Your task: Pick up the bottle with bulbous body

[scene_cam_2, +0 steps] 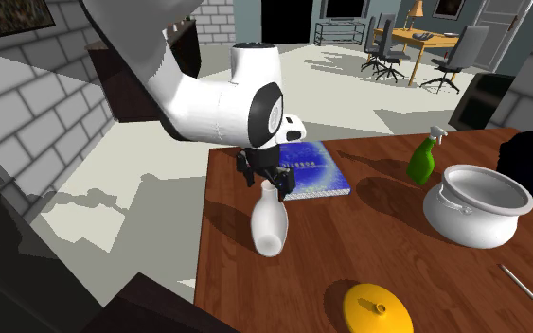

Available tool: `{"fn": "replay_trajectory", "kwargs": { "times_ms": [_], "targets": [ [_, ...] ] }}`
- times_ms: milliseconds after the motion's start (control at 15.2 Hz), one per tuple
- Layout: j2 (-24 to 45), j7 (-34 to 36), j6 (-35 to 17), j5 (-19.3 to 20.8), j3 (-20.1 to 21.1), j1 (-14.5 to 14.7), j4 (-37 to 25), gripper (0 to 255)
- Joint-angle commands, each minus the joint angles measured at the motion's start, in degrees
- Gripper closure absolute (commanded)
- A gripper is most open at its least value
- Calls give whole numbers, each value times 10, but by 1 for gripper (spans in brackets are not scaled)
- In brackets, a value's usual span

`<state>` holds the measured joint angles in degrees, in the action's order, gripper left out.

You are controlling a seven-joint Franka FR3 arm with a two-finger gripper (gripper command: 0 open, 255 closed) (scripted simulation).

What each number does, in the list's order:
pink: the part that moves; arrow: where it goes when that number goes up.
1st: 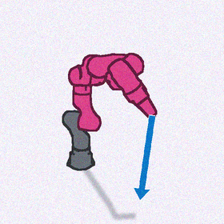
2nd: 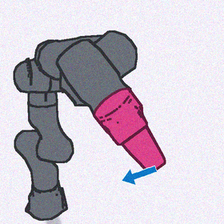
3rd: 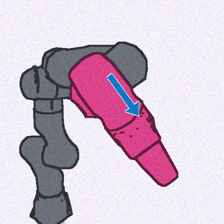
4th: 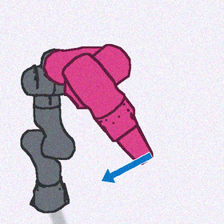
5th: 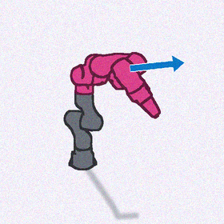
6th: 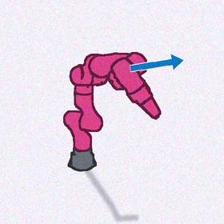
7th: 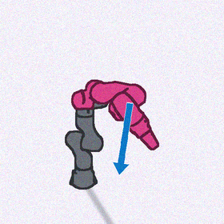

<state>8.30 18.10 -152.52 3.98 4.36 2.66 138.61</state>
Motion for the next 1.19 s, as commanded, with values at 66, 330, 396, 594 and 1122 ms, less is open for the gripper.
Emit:
{"fn": "replay_trajectory", "kwargs": {
  "times_ms": [66,330,396,594,1122],
  "targets": [
    [27,5,-27,7,-3,1,0,0],
    [26,5,-27,7,-3,1,0,255],
    [27,5,-27,7,-3,1,0,255],
    [26,5,-26,7,-3,1,0,255],
    [-2,-1,3,-1,0,-1,-2,255]
  ]
}}
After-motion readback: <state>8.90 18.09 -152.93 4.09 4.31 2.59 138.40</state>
